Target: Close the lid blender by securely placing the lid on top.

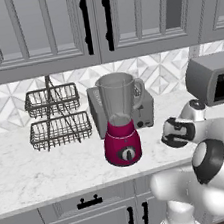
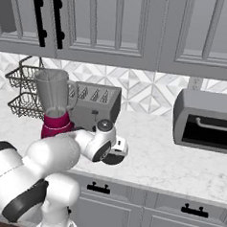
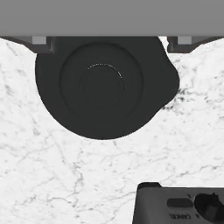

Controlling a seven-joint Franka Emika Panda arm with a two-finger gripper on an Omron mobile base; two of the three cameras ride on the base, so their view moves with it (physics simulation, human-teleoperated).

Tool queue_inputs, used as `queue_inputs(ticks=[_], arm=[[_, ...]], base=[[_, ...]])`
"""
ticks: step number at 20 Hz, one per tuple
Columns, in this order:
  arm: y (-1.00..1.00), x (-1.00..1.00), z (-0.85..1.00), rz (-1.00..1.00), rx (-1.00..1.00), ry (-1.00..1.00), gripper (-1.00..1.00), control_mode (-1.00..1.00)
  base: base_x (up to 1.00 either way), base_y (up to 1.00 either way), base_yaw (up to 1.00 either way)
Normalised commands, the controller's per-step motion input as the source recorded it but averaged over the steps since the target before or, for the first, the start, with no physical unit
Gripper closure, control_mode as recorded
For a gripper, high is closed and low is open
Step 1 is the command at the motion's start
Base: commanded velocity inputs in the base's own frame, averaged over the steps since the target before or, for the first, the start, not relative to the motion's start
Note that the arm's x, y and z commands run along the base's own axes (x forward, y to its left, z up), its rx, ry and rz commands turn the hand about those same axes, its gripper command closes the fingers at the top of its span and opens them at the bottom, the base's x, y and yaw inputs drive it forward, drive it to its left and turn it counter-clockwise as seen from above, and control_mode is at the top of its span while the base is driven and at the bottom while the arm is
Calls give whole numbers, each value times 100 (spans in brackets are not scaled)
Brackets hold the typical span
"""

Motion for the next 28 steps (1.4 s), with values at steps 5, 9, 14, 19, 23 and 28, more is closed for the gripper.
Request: queue_inputs(ticks=[5,9,14,19,23,28], arm=[[0,24,-19,0,0,1,-100,-100],[-2,24,-19,0,0,1,-100,-100],[-14,23,-22,0,0,0,-100,-100],[-19,16,-27,0,1,0,-100,-100],[-3,0,-44,0,0,2,-100,-100],[0,-17,-36,0,0,5,-100,-100]], base=[[0,0,0],[0,0,0],[0,0,0],[0,0,0],[0,0,0],[0,0,0]])
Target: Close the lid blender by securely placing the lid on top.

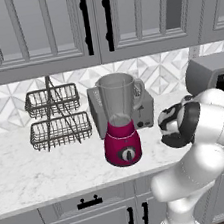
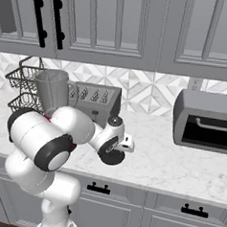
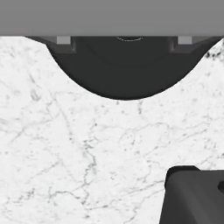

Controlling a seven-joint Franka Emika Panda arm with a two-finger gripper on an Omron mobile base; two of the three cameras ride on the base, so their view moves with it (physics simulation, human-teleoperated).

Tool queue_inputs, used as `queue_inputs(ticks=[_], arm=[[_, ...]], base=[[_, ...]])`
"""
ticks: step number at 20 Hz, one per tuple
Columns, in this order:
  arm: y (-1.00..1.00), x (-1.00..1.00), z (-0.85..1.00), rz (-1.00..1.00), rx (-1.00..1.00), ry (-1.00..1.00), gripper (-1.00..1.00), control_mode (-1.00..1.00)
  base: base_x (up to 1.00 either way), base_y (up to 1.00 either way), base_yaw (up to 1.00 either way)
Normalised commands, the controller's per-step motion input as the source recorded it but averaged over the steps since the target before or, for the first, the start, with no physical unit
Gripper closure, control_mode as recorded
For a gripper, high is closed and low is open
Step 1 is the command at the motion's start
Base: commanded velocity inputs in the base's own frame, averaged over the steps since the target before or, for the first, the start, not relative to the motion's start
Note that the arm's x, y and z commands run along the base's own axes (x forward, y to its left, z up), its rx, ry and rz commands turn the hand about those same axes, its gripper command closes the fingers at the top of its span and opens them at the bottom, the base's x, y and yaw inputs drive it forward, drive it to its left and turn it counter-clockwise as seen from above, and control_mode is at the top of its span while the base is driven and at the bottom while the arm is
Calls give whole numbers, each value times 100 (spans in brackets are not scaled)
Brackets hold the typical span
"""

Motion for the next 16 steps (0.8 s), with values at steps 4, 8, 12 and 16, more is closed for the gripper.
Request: queue_inputs(ticks=[4,8,12,16], arm=[[0,-43,-26,0,0,3,-100,-100],[0,-60,-40,0,0,4,-100,-100],[1,-51,-54,0,-2,7,-100,-100],[12,-7,-53,0,-3,10,100,-100]], base=[[0,0,0],[0,0,0],[0,0,0],[0,0,0]])
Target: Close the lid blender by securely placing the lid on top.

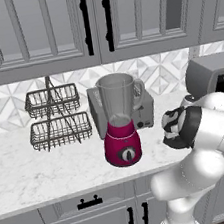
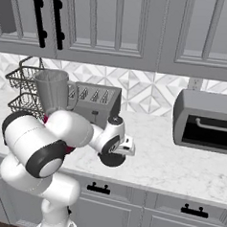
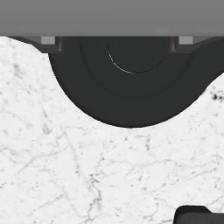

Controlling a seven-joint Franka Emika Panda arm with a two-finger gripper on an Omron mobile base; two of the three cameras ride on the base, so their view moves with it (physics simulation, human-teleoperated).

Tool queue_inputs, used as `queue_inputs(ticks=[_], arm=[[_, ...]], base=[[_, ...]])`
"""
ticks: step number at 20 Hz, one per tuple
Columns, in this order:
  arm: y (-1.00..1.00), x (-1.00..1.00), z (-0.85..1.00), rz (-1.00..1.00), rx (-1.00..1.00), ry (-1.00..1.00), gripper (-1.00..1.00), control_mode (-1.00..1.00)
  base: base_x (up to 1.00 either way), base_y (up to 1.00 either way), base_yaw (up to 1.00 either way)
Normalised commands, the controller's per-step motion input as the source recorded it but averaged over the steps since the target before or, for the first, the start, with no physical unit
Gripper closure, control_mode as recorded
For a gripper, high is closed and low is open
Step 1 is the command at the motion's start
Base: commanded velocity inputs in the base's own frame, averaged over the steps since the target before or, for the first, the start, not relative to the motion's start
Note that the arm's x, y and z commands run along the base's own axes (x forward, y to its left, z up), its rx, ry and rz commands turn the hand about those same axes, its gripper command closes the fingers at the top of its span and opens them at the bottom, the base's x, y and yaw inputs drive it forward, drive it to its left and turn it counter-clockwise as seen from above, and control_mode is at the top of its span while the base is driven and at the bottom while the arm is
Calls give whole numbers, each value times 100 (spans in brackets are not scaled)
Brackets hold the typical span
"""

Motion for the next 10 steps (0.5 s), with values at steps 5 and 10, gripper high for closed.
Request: queue_inputs(ticks=[5,10], arm=[[11,0,-25,0,-1,10,100,-100],[2,-16,-26,-1,0,3,100,-100]], base=[[0,0,0],[0,0,0]])
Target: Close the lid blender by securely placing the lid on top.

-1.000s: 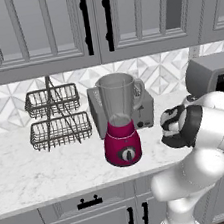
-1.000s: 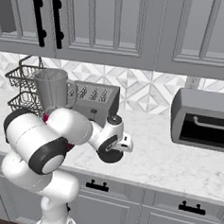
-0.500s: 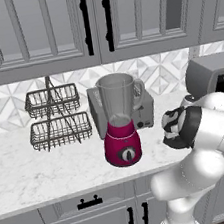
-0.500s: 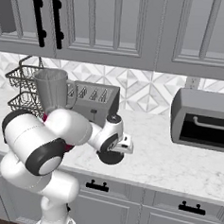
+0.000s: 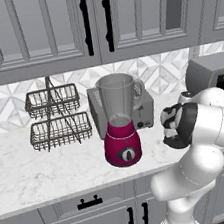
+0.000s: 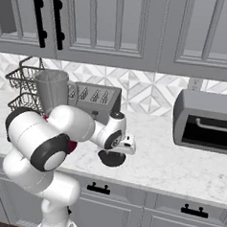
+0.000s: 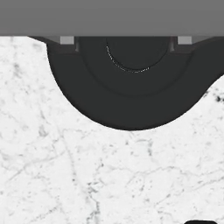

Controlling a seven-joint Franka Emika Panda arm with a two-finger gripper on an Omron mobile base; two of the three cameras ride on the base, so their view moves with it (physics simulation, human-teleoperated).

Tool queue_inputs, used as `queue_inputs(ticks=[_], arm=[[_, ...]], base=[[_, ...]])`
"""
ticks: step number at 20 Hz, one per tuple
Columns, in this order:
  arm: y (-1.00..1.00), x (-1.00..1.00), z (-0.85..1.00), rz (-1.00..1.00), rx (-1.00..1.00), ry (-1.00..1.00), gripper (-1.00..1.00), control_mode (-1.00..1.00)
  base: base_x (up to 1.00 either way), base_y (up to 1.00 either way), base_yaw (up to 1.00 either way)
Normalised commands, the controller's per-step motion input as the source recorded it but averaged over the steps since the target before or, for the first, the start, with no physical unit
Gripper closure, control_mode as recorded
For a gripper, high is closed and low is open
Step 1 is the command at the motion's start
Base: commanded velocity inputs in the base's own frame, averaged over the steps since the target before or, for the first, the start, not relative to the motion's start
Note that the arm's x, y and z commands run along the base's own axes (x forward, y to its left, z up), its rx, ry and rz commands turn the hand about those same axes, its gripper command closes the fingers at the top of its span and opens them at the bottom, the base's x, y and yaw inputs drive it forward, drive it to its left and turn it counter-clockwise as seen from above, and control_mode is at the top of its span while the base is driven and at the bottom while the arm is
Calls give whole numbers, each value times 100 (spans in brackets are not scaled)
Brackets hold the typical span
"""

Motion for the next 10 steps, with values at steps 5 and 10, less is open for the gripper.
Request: queue_inputs(ticks=[5,10], arm=[[19,-35,-50,-11,-1,0,100,-100],[11,-26,-44,-9,0,0,100,-100]], base=[[0,0,0],[0,0,0]])
